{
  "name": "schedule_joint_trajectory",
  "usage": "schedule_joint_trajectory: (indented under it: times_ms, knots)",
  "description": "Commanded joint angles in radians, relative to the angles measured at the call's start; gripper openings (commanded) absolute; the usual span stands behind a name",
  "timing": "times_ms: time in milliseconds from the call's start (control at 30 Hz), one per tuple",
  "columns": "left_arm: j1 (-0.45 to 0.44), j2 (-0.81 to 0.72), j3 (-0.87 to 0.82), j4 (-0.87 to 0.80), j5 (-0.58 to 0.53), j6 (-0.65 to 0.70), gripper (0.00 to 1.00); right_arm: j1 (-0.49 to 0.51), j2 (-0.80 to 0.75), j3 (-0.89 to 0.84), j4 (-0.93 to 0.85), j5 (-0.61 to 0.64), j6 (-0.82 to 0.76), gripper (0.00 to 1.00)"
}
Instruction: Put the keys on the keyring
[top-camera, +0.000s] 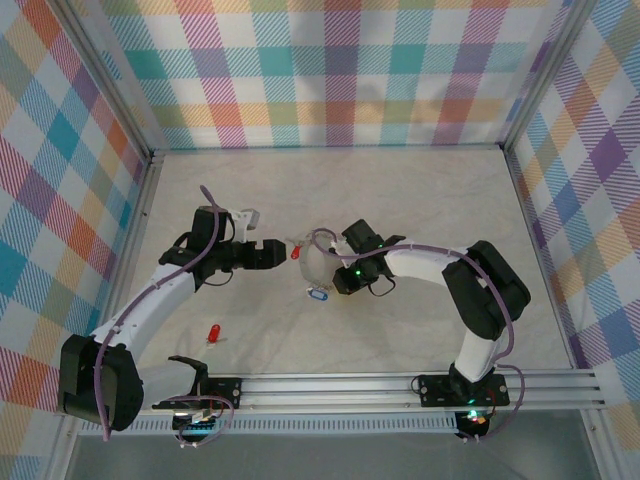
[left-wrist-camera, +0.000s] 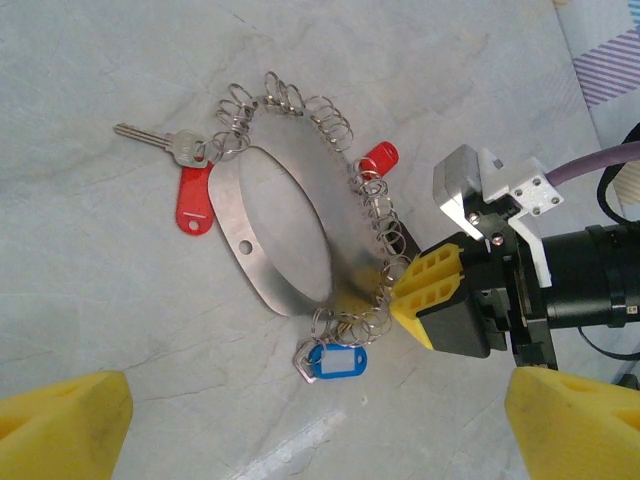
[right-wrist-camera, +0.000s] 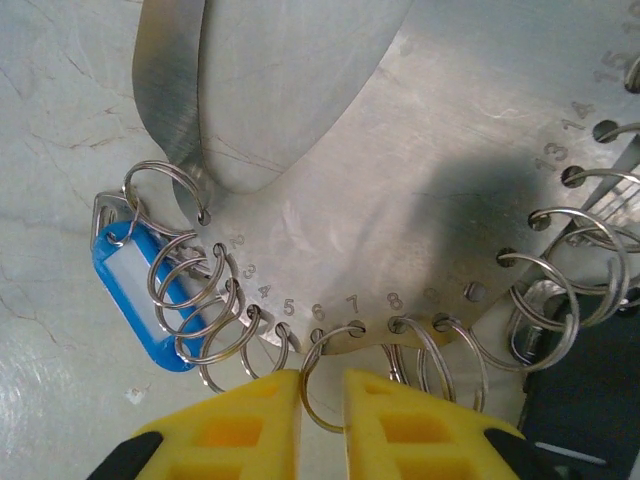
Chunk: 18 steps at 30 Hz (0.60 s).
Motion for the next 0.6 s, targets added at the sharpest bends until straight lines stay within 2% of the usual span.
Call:
schedule_joint_trajectory:
  times_ms: [0,567]
  knots:
    - [-0.011,-0.021,0.002,-0.015,-0.008,0.016,0.96,0.001,-0.012,0.018,-0.032,0.039,-0.001,0.19]
    - [-0.01,-0.015,0.003,-0.018,-0.008,0.01,0.96,0.023,-0.033,0.025,-0.049,0.167,-0.016,0.24]
